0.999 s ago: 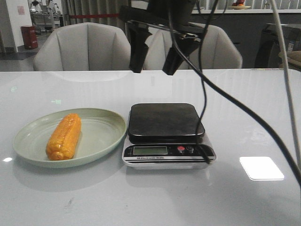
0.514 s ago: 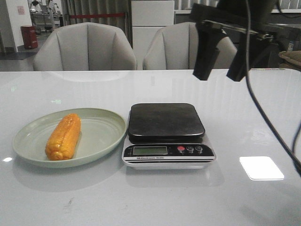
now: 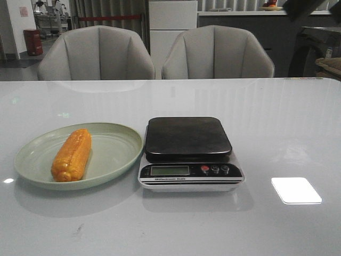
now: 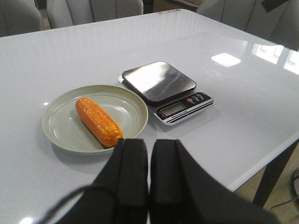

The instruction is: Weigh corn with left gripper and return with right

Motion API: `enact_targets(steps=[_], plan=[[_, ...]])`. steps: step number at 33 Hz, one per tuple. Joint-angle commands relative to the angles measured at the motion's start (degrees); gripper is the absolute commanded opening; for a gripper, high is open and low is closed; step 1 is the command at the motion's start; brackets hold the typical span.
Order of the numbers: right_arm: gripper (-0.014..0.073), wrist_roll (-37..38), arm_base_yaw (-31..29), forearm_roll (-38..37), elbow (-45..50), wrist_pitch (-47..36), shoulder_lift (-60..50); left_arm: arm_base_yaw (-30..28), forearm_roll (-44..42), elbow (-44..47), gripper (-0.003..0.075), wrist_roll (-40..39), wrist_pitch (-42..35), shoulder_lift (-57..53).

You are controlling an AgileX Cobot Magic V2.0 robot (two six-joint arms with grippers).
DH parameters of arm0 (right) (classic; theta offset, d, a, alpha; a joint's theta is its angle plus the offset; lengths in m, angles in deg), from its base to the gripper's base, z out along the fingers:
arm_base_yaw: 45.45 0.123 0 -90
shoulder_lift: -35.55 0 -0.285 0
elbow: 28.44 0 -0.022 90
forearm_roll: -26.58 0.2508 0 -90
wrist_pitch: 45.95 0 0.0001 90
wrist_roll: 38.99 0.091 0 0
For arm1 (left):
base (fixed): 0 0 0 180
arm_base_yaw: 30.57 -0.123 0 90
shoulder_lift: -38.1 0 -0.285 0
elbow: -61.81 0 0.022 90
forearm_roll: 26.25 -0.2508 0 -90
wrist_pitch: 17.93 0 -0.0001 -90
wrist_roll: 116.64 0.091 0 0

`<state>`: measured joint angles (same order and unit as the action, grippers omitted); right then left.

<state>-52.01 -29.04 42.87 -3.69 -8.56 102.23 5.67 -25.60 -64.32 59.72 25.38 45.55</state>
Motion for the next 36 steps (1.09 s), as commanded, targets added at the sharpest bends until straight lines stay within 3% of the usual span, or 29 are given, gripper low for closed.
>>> enact_targets(steps=[1,17,24,31,34,36], plan=[[0.0573,-0.7,-0.1,1.0,2.7,-8.7,-8.4,0.3,0.5,-1.3,0.0114,-0.1,-4.4,-1.2],[0.0573,-1.0,0.2,1.0,27.7,-30.2,-40.5,0.3,0.5,-1.3,0.0114,-0.1,-4.4,-1.2],[0.0573,-1.0,0.2,1.0,35.6,-30.8,-51.1,0.3,0.5,-1.3,0.0114,-0.1,-4.4,-1.2],[0.0573,-1.0,0.2,1.0,37.2,-32.4,-53.2,0.3,0.5,-1.3,0.0114,-0.1,-4.4,-1.2],[0.0512,-1.0,0.2,1.0,38.3,-31.7,-53.2,0.3,0.5,-1.3,0.0114,-0.1,-4.4,-1.2],[0.0394,-1.0,0.2,1.0,39.1,-32.2,-53.2,0.3,0.5,-1.3,0.0114,-0.1,-4.4,-1.2]])
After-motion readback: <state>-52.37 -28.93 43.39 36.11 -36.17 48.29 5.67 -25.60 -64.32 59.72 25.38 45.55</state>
